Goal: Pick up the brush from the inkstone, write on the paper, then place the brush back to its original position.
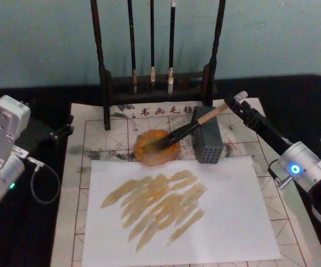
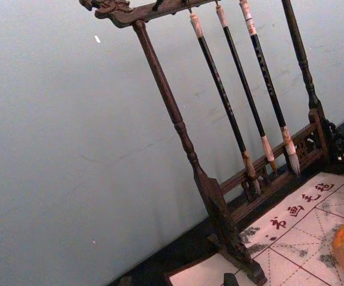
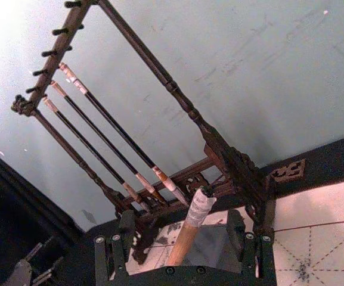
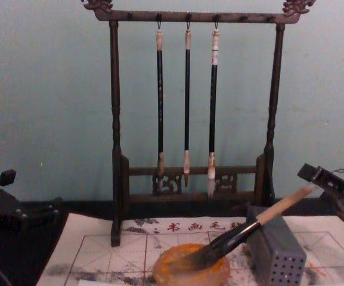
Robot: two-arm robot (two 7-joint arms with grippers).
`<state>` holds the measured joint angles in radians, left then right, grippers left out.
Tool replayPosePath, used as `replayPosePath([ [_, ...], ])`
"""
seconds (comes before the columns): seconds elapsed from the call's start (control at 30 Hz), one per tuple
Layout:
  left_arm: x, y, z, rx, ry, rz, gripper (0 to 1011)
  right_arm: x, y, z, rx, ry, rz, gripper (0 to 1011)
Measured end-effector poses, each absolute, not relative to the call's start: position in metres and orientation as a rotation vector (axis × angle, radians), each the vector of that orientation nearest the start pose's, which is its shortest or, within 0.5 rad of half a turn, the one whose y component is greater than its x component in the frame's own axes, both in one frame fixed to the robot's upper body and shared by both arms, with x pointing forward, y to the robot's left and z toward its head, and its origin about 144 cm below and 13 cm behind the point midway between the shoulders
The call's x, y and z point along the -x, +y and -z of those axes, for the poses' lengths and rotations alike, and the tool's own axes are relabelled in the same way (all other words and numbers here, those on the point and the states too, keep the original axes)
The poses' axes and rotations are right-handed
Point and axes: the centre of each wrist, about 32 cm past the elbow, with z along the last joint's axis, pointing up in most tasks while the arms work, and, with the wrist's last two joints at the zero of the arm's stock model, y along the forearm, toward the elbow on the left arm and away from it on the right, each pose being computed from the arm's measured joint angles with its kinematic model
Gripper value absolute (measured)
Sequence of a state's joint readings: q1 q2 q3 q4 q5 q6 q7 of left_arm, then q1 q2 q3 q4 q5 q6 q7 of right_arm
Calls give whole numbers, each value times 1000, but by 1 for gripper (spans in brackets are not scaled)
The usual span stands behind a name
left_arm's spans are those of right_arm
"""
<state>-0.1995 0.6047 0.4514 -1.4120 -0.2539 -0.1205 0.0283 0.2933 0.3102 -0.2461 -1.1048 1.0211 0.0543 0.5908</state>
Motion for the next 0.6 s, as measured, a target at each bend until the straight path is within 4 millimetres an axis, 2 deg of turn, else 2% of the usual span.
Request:
replayPosePath([
  [0.6,-489,310,-1140,-304,-285,-1248,1001,-541,-283,-1090,-490,661,880,1002],
])
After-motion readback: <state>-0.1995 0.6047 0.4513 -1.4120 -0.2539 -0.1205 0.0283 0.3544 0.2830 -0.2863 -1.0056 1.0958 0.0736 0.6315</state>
